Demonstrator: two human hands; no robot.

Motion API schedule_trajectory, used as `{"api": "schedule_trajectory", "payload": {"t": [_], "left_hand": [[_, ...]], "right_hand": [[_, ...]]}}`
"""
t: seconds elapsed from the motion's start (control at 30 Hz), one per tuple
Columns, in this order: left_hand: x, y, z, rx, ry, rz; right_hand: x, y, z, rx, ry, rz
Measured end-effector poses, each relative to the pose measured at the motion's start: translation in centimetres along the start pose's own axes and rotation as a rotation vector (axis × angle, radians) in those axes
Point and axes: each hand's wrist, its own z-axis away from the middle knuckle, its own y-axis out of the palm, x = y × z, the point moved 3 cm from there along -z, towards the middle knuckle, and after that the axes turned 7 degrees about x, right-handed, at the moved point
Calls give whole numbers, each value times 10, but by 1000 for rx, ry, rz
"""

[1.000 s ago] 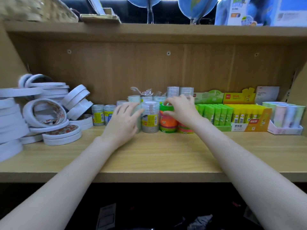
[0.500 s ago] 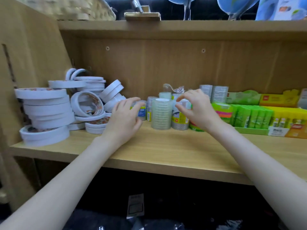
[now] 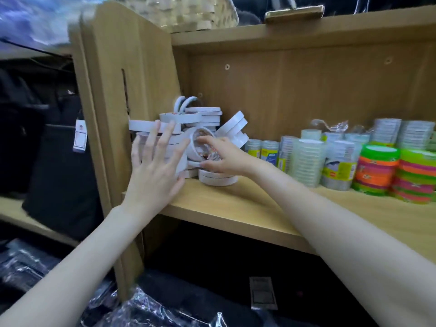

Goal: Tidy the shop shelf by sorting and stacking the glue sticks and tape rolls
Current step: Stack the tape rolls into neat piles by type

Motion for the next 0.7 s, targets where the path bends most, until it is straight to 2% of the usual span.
{"api": "schedule_trajectory", "payload": {"t": [0.07,0.17,0.27,0.33,0.43,0.57,0.7], "left_hand": [[-2,5,1,13,-3,27],[-2,9,3,-1,-31,49],[-2,11,3,-6,-38,61],[-2,12,4,-7,-40,67],[-3,13,4,-18,-33,51],[-3,11,4,-19,-14,20],[-7,6,9,-79,17,21]], "right_hand": [[6,9,-13,-12,3,36],[5,13,-19,-85,-18,-87],[-1,1,-15,-128,-21,-382],[-4,-6,-10,-90,-2,-554],[-7,-7,-4,-12,37,-468],[-11,-11,5,13,132,-419],[-7,-28,21,18,98,-350]]}}
